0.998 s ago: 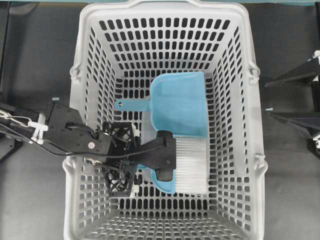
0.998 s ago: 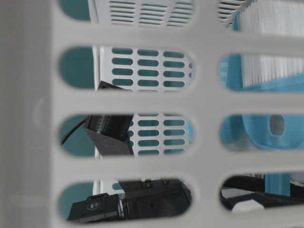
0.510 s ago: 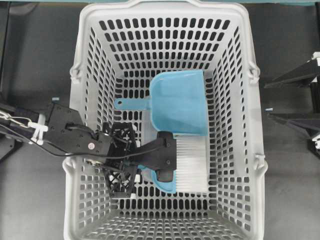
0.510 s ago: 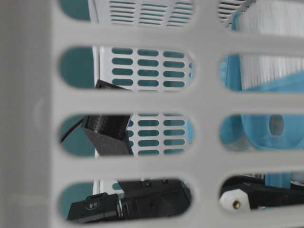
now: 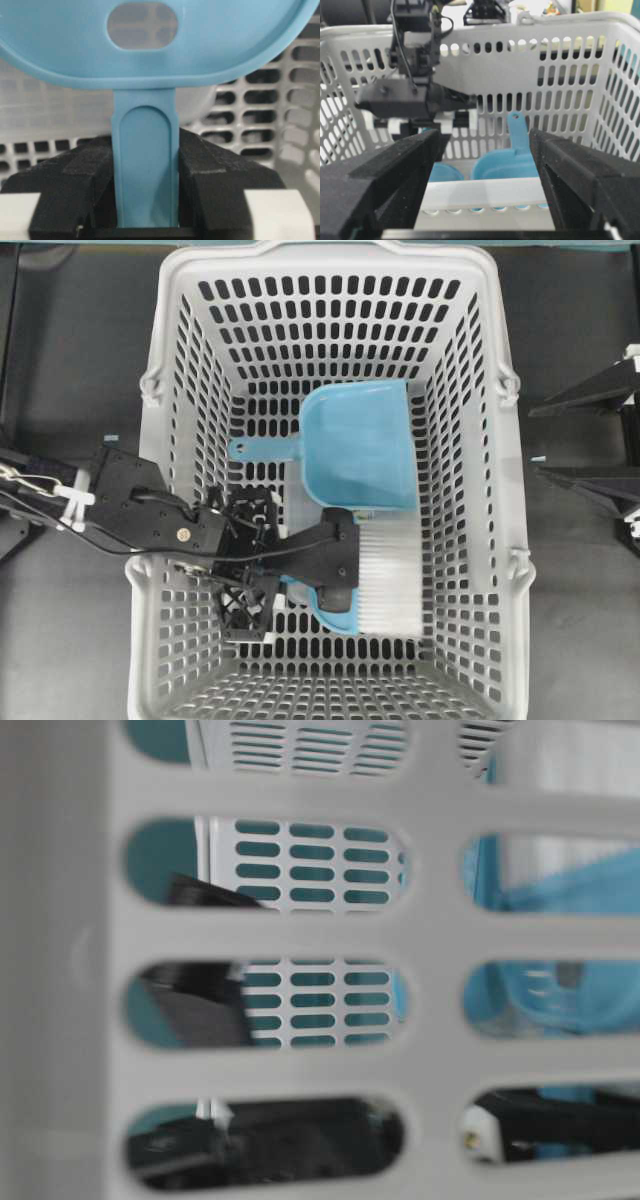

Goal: Pick up the hand brush from the shopping basket with the left arm.
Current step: 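Lift the grasped hand brush upward with the left gripper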

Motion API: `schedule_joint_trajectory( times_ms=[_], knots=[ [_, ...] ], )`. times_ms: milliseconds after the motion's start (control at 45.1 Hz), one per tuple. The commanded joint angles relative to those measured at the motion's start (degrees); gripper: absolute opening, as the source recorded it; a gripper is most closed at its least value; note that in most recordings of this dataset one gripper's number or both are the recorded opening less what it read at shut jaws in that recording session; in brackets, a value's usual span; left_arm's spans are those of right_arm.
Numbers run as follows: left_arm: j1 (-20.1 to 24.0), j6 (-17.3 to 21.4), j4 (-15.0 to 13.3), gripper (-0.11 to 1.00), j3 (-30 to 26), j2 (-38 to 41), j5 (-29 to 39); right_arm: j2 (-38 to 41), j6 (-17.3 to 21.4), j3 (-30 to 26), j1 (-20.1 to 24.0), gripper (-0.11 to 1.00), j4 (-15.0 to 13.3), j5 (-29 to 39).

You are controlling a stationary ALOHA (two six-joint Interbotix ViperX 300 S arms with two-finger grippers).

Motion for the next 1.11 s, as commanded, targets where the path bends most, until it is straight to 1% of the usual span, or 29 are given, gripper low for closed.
schedule_joint_trajectory(
  times_ms=[0, 177, 399, 576, 776, 887, 1086],
  knots=[
    [-0.35, 0.62, 0.18, 0.25, -3.16, -2.99, 1.14, 0.26, 0.09, -0.35, 0.09, 0.7, 0.26, -0.26],
    [-0.35, 1.14, 0.18, 0.25, -8.26, -5.98, 7.73, 0.18, 0.09, -0.35, 0.09, 0.7, 0.26, -0.26],
    [0.26, 1.32, 0.18, 0.25, -16.26, -8.79, 23.03, 0.18, 0.09, -0.18, 0.09, 0.7, 0.26, -0.26],
    [1.85, 1.05, 0.18, 0.25, -22.85, -10.72, 31.73, 0.18, 0.09, 0.09, 0.09, 0.7, 0.26, -0.26],
    [3.6, 1.05, 0.18, 0.25, -27.33, -11.51, 35.77, 0.09, 0.09, 0.09, 0.09, 0.7, 0.26, -0.26],
    [3.87, 1.05, 0.18, 0.25, -27.77, -11.43, 36.74, 0.09, 0.09, 0.09, 0.09, 0.7, 0.26, -0.26],
    [3.87, 1.14, 0.18, 0.25, -27.77, -11.34, 36.47, 0.0, 0.09, 0.18, 0.09, 0.7, 0.26, -0.26]
  ],
)
